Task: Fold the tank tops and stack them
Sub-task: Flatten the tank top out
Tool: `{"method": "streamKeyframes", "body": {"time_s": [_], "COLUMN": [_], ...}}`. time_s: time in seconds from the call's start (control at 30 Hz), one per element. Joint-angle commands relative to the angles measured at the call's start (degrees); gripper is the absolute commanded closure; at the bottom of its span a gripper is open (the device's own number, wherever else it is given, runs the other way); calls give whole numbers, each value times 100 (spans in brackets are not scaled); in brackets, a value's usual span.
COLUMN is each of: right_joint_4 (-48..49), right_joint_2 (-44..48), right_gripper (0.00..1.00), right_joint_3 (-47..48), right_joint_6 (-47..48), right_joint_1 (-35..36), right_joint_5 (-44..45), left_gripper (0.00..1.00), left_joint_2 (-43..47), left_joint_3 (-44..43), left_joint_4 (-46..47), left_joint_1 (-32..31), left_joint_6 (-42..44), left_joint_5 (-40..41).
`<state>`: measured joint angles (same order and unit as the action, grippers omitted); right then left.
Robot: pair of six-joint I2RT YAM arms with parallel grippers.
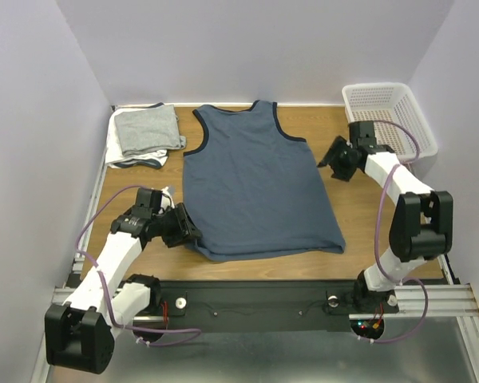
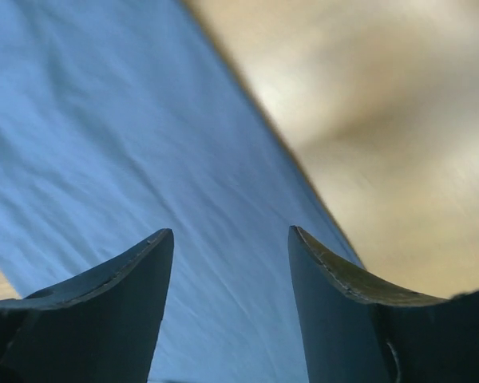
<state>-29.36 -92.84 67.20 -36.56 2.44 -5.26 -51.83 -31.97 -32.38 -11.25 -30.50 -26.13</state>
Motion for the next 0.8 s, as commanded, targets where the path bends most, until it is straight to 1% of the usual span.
{"method": "streamKeyframes", "body": {"time_s": [0.0,0.07,0.17,0.2,0.23,0.27,0.3,0.33,0.37,0.4,0.43,0.5,0.53,0.57,0.6,0.67,0.7,0.73,0.77], "right_joint_4": [519,519,616,616,634,625,625,625,625,625,634,634,634,625,616,616,616,625,625], "right_joint_2": [-513,-787,-1341,-1473,-1805,-2165,-2168,-2308,-2570,-2694,-2800,-3143,-3266,-3450,-3530,-3627,-3697,-3724,-3741], "right_gripper": [34,34,34,34,34,34,34,34,34,34,34,34,34,34,34,34,34,34,34], "right_joint_3": [818,1075,1514,1820,1971,2364,2368,2507,2770,2885,3008,3360,3474,3702,3800,3967,4081,4143,4187], "right_joint_6": [526,544,570,623,667,815,869,913,939,1001,1036,1133,1168,1220,1238,1309,1370,1397,1432], "right_joint_1": [46,46,46,55,55,81,90,90,99,108,117,143,169,230,266,319,362,363,363], "right_joint_5": [701,781,571,561,526,369,367,376,368,350,341,341,298,280,297,376,420,438,446], "left_gripper": [42,43,47,52,56,60,60,62,67,68,69,69,69,66,62,62,61,59,59], "left_joint_2": [366,472,656,683,701,692,649,631,587,474,377,-53,-246,-657,-896,-1406,-1939,-2214,-2730], "left_joint_3": [41,129,-2,-81,-169,-370,-485,-608,-888,-1030,-1170,-1610,-1742,-1934,-2015,-2147,-2347,-2497,-2864], "left_joint_4": [328,346,329,338,346,399,451,513,592,680,837,935,1153,1320,1566,1988,2121,2226,2271], "left_joint_1": [-44,-44,-36,-36,-36,-36,-36,-36,-36,-36,-27,-1,34,52,131,210,219,228,228], "left_joint_6": [220,229,290,299,308,230,124,123,-94,-227,-446,-684,-764,-938,-1062,-1195,-1256,-1248,-1117], "left_joint_5": [-401,-437,-297,-244,-139,114,117,265,571,757,1254,1811,2126,2269,2322,2262,2322,2480,2568]}}
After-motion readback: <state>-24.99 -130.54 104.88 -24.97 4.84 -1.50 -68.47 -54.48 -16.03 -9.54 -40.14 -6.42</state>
